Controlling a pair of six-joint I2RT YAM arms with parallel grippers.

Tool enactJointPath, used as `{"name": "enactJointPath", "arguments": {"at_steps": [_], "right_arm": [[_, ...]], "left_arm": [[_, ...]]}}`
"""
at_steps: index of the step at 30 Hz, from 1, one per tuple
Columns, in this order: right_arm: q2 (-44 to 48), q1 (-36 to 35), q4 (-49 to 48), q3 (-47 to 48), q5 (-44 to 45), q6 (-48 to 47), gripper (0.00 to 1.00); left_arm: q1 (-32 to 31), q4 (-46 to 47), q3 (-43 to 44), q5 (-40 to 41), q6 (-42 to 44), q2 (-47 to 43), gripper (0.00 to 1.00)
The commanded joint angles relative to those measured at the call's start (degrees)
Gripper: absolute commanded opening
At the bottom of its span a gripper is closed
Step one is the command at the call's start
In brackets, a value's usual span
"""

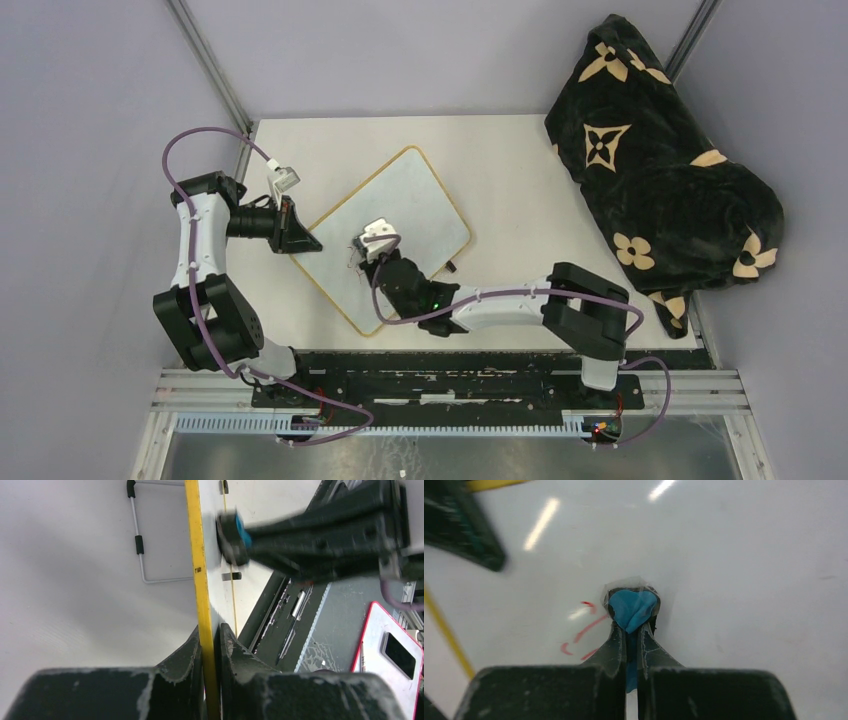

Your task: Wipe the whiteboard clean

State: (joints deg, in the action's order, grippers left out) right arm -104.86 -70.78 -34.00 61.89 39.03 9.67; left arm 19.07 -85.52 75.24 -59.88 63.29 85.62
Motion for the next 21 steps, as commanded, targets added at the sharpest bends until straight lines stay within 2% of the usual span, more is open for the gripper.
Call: {"name": "enactJointPath", "arguments": {"at_steps": [1,7,10,21], "right_arm": [[-5.18,-6.47,0.98,7.03,-10.74,-0.42,0.01],[-7.93,-9.03,2.49,11.04,-11.38,-0.9,0.01],[-8.0,-8.85,2.91,10.97,-7.58,-1.5,0.01],[-1.07,0.36,2.52,3.72,-6.39,-1.27,0.01]], "left_arm": [[-1.77,1.73,-0.75,2.93,4.81,-0.14,0.03],[-1.8,1.68,-0.96,2.84,4.83,-0.35,0.03],[-1.86,1.69,-1.19,2.85,4.86,-0.59,0.03],[-1.84,1.75,-1.43,3.03,5.09,-0.92,0.03]]}}
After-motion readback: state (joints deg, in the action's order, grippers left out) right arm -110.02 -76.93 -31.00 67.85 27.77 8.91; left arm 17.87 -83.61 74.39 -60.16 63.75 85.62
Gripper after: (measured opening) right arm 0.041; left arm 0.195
